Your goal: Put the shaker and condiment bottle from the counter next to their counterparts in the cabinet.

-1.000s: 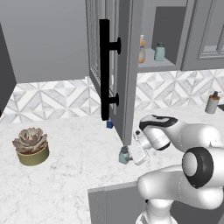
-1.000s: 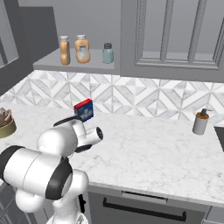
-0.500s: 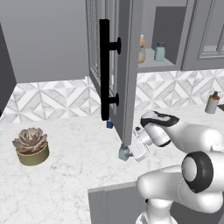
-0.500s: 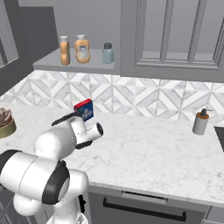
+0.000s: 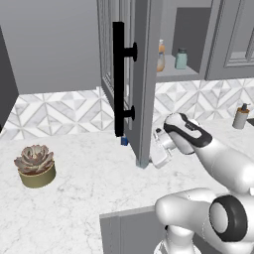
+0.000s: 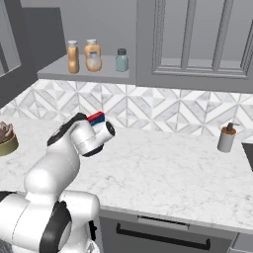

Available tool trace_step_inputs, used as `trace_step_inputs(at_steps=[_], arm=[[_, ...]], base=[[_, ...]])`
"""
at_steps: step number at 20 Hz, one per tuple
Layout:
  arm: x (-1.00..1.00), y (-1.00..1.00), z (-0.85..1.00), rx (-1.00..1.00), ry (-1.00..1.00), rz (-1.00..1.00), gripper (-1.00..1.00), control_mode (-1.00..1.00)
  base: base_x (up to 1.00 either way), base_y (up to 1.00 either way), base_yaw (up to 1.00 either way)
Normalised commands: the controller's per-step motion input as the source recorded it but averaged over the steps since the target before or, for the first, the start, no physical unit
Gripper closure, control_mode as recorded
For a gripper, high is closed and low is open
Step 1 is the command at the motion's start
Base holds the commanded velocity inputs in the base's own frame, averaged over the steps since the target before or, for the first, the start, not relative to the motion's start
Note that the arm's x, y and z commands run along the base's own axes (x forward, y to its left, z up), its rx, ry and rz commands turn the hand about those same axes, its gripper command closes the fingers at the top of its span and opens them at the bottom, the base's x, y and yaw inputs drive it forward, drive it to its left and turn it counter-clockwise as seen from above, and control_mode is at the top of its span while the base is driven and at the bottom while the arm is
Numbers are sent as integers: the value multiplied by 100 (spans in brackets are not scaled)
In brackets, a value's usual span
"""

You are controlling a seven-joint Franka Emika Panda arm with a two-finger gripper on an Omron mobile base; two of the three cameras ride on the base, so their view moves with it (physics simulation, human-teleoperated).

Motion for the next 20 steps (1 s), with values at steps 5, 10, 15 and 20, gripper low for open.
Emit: trace_step_inputs(at_steps=[5, 10, 15, 20], arm=[[5, 0, 64, -1, 5, -11, 100, -100], [4, 0, 59, -2, 6, -17, 100, -100], [0, 0, 60, -1, 2, -20, 100, -100], [0, 0, 61, 0, 0, -18, 100, -100]], base=[[0, 0, 0], [0, 0, 0], [0, 0, 0], [0, 0, 0]])
